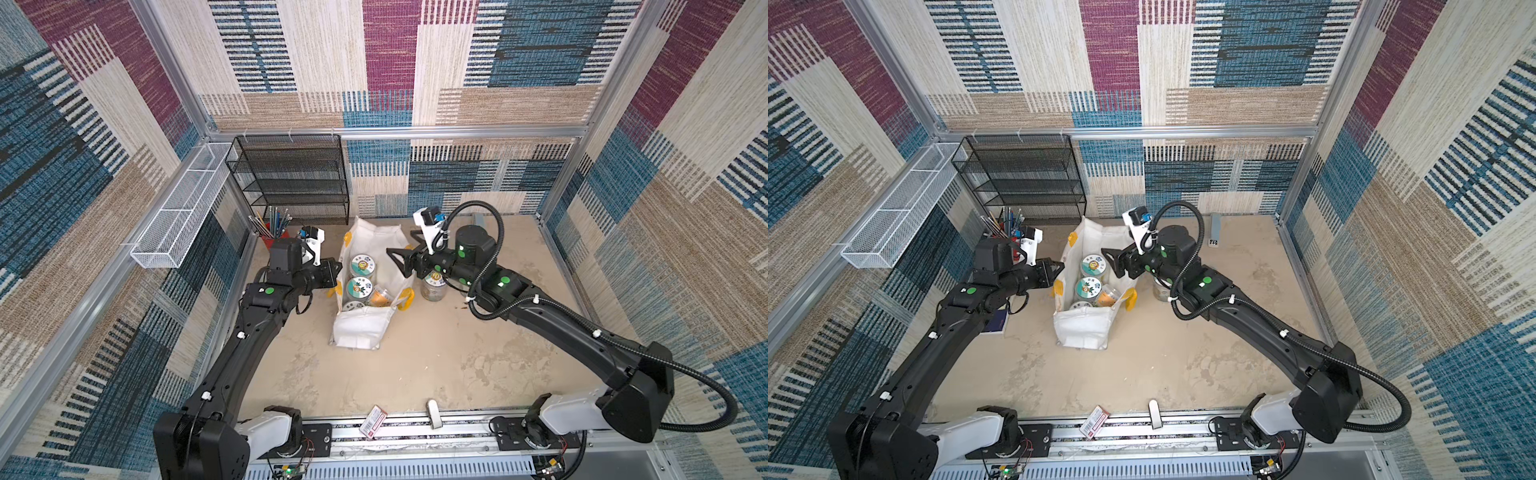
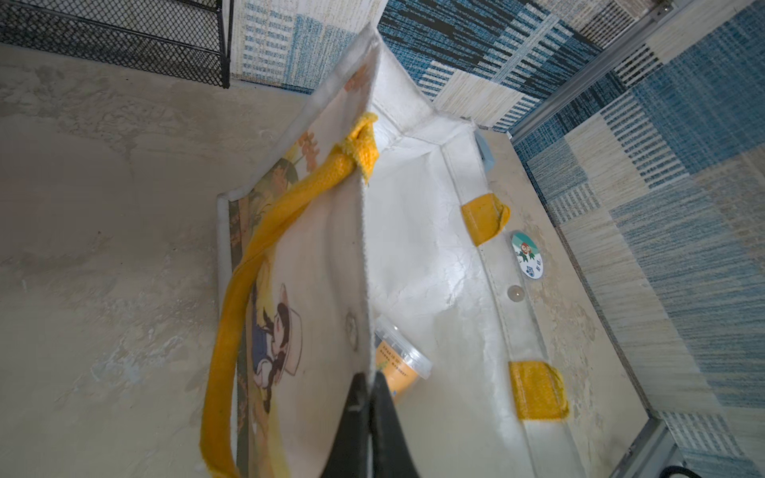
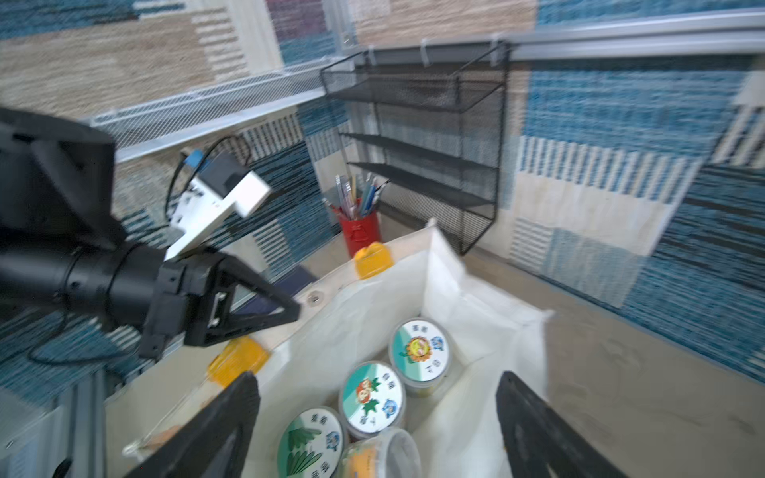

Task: Take out the seed jars from the canvas bag
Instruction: Pick up the seed jar from the canvas bag.

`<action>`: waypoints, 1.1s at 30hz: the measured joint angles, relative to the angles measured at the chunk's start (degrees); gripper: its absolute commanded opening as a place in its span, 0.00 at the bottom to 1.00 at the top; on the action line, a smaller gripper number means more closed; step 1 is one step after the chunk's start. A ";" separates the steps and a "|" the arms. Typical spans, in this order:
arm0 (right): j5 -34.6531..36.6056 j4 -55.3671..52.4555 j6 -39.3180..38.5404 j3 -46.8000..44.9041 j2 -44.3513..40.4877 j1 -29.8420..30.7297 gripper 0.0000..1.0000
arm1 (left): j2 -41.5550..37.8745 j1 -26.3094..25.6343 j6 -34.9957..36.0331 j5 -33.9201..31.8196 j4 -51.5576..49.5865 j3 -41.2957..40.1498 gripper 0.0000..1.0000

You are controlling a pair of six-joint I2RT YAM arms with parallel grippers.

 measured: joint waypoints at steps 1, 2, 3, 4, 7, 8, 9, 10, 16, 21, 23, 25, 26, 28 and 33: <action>-0.52 -0.76 -0.17 -0.17 1.09 0.37 0.89 | 0.04 -0.59 0.59 0.02 0.00 0.13 0.00; -1.20 -1.36 -0.15 -0.55 2.14 0.83 0.89 | 0.07 -1.18 1.33 0.04 -0.24 0.31 0.00; -1.86 -2.21 -0.15 -1.07 3.19 1.31 0.90 | 0.07 -1.81 2.14 0.04 -0.46 0.50 0.00; -2.27 -2.73 -0.15 -1.77 4.07 1.77 0.90 | 0.07 -2.29 2.71 0.07 -0.68 0.74 0.00; -3.21 -3.98 0.48 -4.57 5.53 3.34 0.91 | -0.24 -3.74 4.76 0.22 -1.01 1.03 0.00; -3.21 -4.28 0.96 -5.53 5.64 3.89 0.91 | -0.48 -4.09 5.09 0.24 -1.20 1.03 0.00; -3.19 -4.37 1.57 -6.67 5.62 4.61 0.92 | -0.92 -4.44 5.49 0.26 -1.29 0.98 0.00; -3.13 -4.26 2.05 -7.65 5.46 5.25 0.92 | -1.36 -4.68 5.79 0.31 -1.25 0.81 0.00; -3.02 -4.09 5.25 -13.07 3.13 8.63 0.96 | -3.65 -5.16 7.43 1.64 -1.18 -0.81 0.00; -0.20 -4.68 7.52 -13.92 1.97 9.07 1.00 | -5.22 -5.53 7.82 3.48 -0.85 -2.54 0.00; 2.14 -5.31 8.72 -12.59 1.77 9.05 0.99 | -5.53 -5.57 7.85 4.20 -0.68 -2.95 0.00; 4.61 -6.10 9.94 -10.14 2.25 9.03 0.99 | -5.81 -5.79 7.89 4.66 -0.33 -3.34 0.00; 5.27 -6.23 10.60 -8.85 2.86 8.98 0.99 | -5.99 -5.84 7.96 4.87 -0.07 -3.58 0.00; 5.90 -6.40 12.15 -6.67 4.74 8.98 0.99 | -6.25 -5.92 8.04 5.73 0.55 -4.13 0.00; 8.55 -8.22 16.06 -5.25 9.57 8.98 0.99 | -7.02 -6.16 8.31 6.93 1.81 -5.03 0.00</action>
